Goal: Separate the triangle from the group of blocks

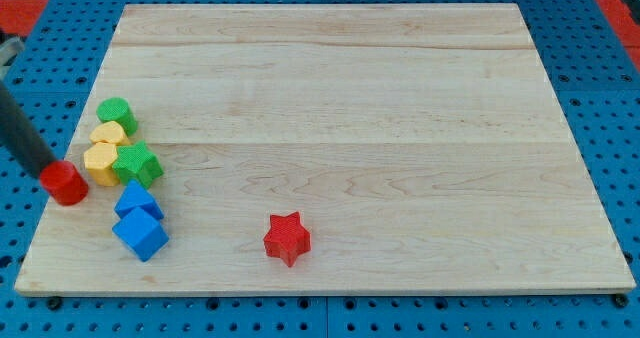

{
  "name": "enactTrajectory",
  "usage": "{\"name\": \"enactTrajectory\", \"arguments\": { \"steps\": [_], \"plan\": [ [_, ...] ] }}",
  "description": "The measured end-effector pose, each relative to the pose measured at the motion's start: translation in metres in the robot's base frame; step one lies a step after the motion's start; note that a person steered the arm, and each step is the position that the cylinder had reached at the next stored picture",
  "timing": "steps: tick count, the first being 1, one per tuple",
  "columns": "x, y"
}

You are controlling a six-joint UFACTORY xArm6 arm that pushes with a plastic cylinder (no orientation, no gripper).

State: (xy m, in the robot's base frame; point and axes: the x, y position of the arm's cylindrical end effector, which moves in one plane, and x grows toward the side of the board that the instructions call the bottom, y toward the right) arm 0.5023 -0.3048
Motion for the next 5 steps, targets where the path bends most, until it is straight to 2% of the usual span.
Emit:
{"name": "enactTrajectory", "arguments": {
  "steps": [1, 2, 4, 5],
  "plan": [
    [0.023, 0.02],
    [0.025, 0.044],
    [0.025, 0.04],
    [0.04, 0.04]
  ]
}}
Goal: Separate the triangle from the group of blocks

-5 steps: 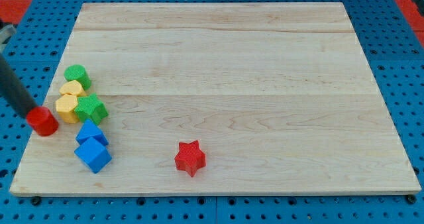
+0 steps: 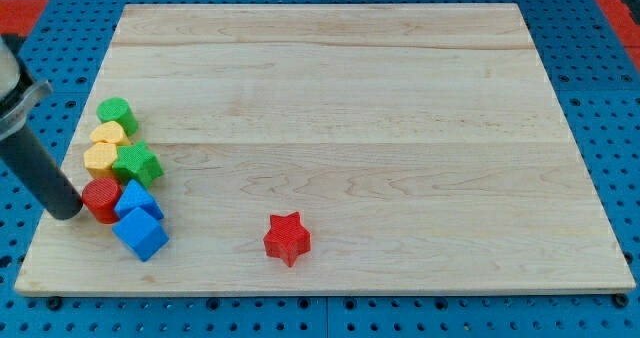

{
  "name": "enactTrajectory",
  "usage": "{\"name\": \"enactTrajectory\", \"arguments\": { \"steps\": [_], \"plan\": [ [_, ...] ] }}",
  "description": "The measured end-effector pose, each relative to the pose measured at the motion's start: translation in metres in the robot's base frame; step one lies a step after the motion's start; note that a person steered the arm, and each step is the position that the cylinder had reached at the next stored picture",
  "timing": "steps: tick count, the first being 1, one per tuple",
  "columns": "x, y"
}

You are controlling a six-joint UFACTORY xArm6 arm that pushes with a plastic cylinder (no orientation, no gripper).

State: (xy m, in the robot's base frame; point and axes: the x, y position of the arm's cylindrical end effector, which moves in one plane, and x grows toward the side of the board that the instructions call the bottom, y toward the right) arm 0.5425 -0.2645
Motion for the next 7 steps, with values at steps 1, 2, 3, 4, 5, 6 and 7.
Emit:
{"name": "enactTrajectory", "arguments": {
  "steps": [1, 2, 3, 4, 5, 6, 7],
  "plan": [
    [0.025, 0.005],
    [0.037, 0.041],
    [0.01, 0.062],
    [-0.012, 0.062],
    [-0.031, 0.092],
    [-0.052, 0.13],
    [-0.091, 0.156]
  ]
}}
